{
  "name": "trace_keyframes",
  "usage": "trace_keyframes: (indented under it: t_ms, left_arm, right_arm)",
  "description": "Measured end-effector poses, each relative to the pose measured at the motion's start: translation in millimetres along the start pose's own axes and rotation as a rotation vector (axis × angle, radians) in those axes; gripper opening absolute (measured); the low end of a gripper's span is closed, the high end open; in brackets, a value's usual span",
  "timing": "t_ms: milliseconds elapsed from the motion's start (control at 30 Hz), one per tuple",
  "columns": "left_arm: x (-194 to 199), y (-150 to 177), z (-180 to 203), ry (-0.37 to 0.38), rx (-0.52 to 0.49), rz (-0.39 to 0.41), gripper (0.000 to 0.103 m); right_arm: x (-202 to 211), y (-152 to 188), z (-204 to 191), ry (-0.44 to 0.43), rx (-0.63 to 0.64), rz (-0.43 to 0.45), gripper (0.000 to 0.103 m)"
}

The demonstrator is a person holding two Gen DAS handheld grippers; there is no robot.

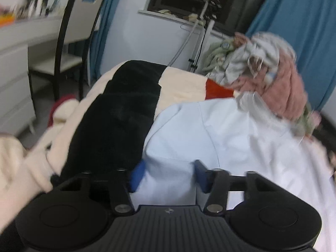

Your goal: Fold clothes

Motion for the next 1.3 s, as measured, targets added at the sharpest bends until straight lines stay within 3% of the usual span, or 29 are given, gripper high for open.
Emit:
trace_keyframes:
  t_ms: [33, 167, 300, 400, 567, 667, 733, 900, 1067, 1167, 1233, 1300]
  left_arm:
    - [0.3, -3.7, 4.9, -0.012, -0.031, 0.006, 0.004]
    - [18.4, -22.3, 53.4, -0.061, -0.258, 0.120, 0.004]
    - [36.1, -14.4, 139.9, 0.023, -0.602, 0.219, 0.004]
    - [30.2, 8.9, 188.0, 0.142, -0.709, 0.178, 0.004]
    - [6.8, 31.6, 203.2, 0.212, -0.646, 0.077, 0.008]
    - [12.2, 31.0, 196.1, 0.265, -0.629, 0.086, 0.026]
    - [28.0, 33.3, 183.9, 0.280, -0.586, 0.102, 0.049]
    - [55.3, 17.1, 148.9, 0.330, -0.460, 0.157, 0.063]
    - [51.3, -9.4, 119.1, 0.379, -0.227, 0.169, 0.069]
    - [27.7, -12.3, 119.7, 0.386, -0.226, 0.118, 0.064]
    - [11.3, -9.9, 123.6, 0.390, -0.246, 0.084, 0.052]
    - [-4.6, -8.1, 125.6, 0.384, -0.255, 0.049, 0.049]
  right_arm:
    - [0.0, -0.1, 0.6, 0.001, -0.005, -0.001, 0.088]
    - [2.9, -3.4, 3.1, 0.002, -0.022, 0.010, 0.088]
    - [4.4, -7.1, 6.3, 0.005, -0.041, 0.022, 0.088]
    - [4.2, -7.9, 8.6, 0.011, -0.044, 0.020, 0.088]
    - [4.2, -7.7, 8.8, 0.018, -0.014, 0.028, 0.088]
    - [3.2, -8.7, 10.0, 0.016, -0.025, 0.024, 0.088]
    - [3.5, -9.3, 9.1, 0.015, -0.024, 0.024, 0.088]
    - [5.2, -10.0, 12.4, 0.006, -0.052, 0.018, 0.088]
    - [4.8, -11.7, 17.0, 0.002, -0.085, 0.015, 0.088]
    - [3.6, -12.0, 17.6, -0.001, -0.090, 0.013, 0.088]
    - [2.2, -11.4, 18.3, 0.004, -0.080, 0.012, 0.088]
    - [0.4, -10.4, 19.1, 0.008, -0.076, 0.011, 0.088]
Point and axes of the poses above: each gripper's, at about its wrist camera, not at the fingertips, and x roughly against the way its jaws point, z to its right, y to its underside, the point moved 7 cm from there along -x, roughly the way its jaws point, and after that the axes turned 11 degrees about -x, right-handed, at the moved point
